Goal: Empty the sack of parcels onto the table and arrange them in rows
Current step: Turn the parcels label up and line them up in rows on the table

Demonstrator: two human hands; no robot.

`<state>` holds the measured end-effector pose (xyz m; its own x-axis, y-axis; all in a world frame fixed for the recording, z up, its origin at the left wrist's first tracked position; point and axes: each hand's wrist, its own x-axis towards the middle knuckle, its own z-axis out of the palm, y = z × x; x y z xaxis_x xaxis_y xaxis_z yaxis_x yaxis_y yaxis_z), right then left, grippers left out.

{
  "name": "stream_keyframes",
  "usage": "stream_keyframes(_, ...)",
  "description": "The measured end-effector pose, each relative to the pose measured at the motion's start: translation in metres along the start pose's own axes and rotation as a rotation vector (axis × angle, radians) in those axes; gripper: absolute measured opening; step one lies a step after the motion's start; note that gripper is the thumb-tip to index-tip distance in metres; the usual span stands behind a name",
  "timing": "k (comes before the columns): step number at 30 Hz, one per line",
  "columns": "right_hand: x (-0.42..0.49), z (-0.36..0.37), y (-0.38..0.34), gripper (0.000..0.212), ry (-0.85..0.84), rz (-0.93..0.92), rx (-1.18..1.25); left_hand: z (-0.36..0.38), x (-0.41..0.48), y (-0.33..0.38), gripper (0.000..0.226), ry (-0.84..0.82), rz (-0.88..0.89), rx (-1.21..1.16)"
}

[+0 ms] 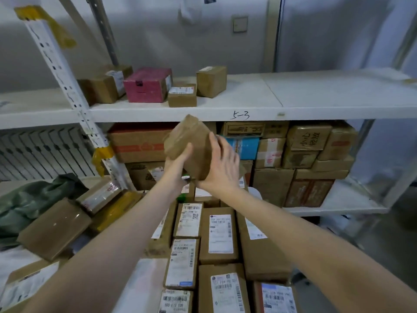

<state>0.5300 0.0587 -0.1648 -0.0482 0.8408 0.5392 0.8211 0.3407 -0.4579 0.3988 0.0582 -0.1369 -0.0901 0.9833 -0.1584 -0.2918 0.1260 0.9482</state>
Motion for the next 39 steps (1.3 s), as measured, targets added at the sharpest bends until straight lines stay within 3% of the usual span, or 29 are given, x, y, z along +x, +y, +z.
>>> stream_keyframes(2, 0.005, -0.007, 0.002, 0.106, 0.007, -0.067, 0.016, -0.002, 0.013, -0.002, 0.09, -0.1, -0.039, -0.164)
stream_keyframes(5, 0.019, -0.024, 0.009, 0.039, 0.015, -0.263, 0.256, -0.011, 0.031, -0.006, 0.069, -0.088, -0.111, -0.35)
stream_keyframes(7, 0.028, -0.033, 0.012, 0.027, 0.024, -0.307, 0.284, -0.015, 0.043, -0.012, 0.071, -0.104, -0.18, -0.371)
stream_keyframes(8, 0.032, -0.035, 0.013, 0.033, 0.043, -0.266, 0.228, -0.013, 0.045, -0.017, 0.075, -0.12, -0.213, -0.364)
stream_keyframes(10, 0.035, -0.038, 0.02, 0.078, 0.059, 0.0, 0.091, -0.006, 0.047, -0.026, 0.081, -0.155, -0.296, -0.324)
stream_keyframes(12, 0.037, -0.046, 0.027, 0.114, -0.096, 0.412, 0.222, 0.0, 0.049, -0.033, 0.081, -0.161, -0.331, -0.307)
stream_keyframes(13, 0.038, -0.049, 0.033, 0.116, -0.185, 0.537, 0.363, 0.002, 0.048, -0.032, 0.077, -0.16, -0.319, -0.283)
stream_keyframes(15, 0.038, -0.054, 0.051, 0.086, -0.378, 0.674, 0.695, 0.006, 0.05, -0.028, 0.067, -0.159, -0.297, -0.244)
stream_keyframes(17, 0.03, -0.059, 0.07, 0.05, -0.543, 0.677, 0.931, 0.011, 0.055, -0.025, 0.063, -0.177, -0.277, -0.181)
stream_keyframes(20, 0.016, -0.061, 0.107, 0.08, -0.699, 0.641, 1.125, 0.023, 0.057, -0.022, 0.062, -0.194, -0.233, -0.044)
stream_keyframes(23, 0.013, -0.058, 0.131, 0.096, -0.841, 0.66, 1.11, 0.037, 0.058, -0.026, 0.077, -0.158, -0.242, 0.092)
stream_keyframes(25, 0.015, -0.059, 0.134, 0.098, -0.704, 0.694, 1.089, 0.046, 0.069, -0.04, 0.086, -0.021, -0.239, 0.164)
stream_keyframes(27, 0.022, -0.055, 0.134, 0.103, -0.45, 0.758, 1.092, 0.06, 0.07, -0.046, 0.068, 0.103, -0.178, 0.196)
stream_keyframes(30, 0.034, -0.049, 0.137, 0.11, -0.204, 0.799, 0.692, 0.086, 0.059, -0.055, 0.076, 0.021, -0.174, 0.151)
stream_keyframes(32, 0.039, -0.055, 0.147, 0.102, -0.271, 0.66, 0.532, 0.095, 0.057, -0.061, 0.107, 0.013, -0.2, 0.118)
stream_keyframes(33, 0.039, -0.06, 0.147, 0.088, -0.316, 0.591, 0.604, 0.091, 0.056, -0.06, 0.108, 0.008, -0.225, 0.085)
stream_keyframes(35, 0.037, -0.071, 0.152, 0.056, -0.369, 0.564, 0.802, 0.091, 0.057, -0.059, 0.068, -0.029, -0.271, -0.005)
stream_keyframes(36, 0.035, -0.076, 0.158, 0.052, -0.384, 0.576, 0.862, 0.094, 0.06, -0.063, 0.054, -0.032, -0.296, -0.038)
stream_keyframes(39, 0.026, -0.08, 0.176, 0.052, -0.573, 0.721, 1.133, 0.116, 0.061, -0.069, 0.042, -0.12, -0.328, -0.012)
